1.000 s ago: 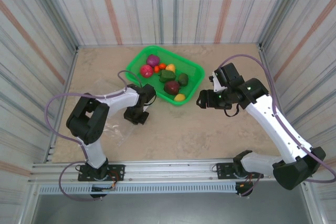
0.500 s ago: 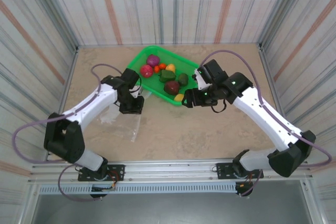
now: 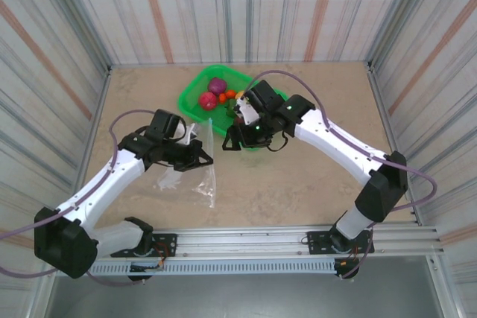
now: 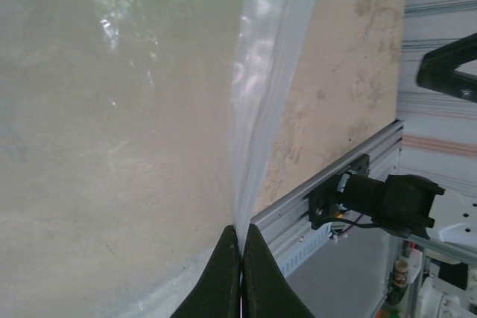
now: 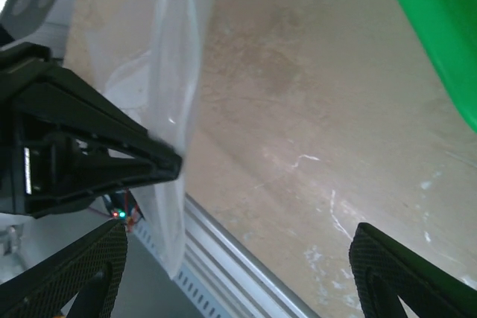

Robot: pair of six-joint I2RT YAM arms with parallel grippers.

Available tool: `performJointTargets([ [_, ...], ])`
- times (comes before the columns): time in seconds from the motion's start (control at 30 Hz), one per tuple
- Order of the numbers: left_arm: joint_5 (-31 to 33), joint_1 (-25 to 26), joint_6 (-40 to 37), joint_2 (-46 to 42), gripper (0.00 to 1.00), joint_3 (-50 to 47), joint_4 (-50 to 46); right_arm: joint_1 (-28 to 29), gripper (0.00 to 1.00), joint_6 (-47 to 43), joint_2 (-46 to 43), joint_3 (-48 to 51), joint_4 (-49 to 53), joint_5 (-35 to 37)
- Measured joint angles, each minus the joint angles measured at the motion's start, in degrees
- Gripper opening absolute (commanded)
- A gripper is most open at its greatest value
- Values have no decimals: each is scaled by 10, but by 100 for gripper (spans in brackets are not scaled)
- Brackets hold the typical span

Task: Place the food in the zip-top bag and seal the zipper

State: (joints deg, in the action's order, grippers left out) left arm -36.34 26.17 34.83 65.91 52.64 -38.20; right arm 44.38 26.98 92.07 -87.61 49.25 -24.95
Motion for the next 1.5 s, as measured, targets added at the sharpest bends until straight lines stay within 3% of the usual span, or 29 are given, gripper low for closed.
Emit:
performJointTargets([
  [0.13,-20,0,11,-7,0,-12,24,8,78,4,25,-13,-17,-19],
  [0.47,-31,0,14,-8,0,-12,40,26,63,15,98,-62,-6,7],
  [0.87,-27,2,12,-16,0,-12,37,30,11,30,121,-89,31,48],
  [0.93,-24,2,10,-16,0,-12,36,30,6,30,121,-89,30,48],
  [1.07,-8,2,8,-16,0,-11,25,30,7,34,121,-89,31,48],
  [1.23,5,2,5,-16,0,0,11,30,34,40,127,-89,30,43],
  [1.3,6,2,5,-16,0,9,10,30,38,40,133,-89,30,40],
  [1.4,6,2,5,-17,0,18,10,28,39,41,141,-89,24,26],
  [1.5,6,2,5,-21,0,18,9,23,29,42,145,-89,9,8],
])
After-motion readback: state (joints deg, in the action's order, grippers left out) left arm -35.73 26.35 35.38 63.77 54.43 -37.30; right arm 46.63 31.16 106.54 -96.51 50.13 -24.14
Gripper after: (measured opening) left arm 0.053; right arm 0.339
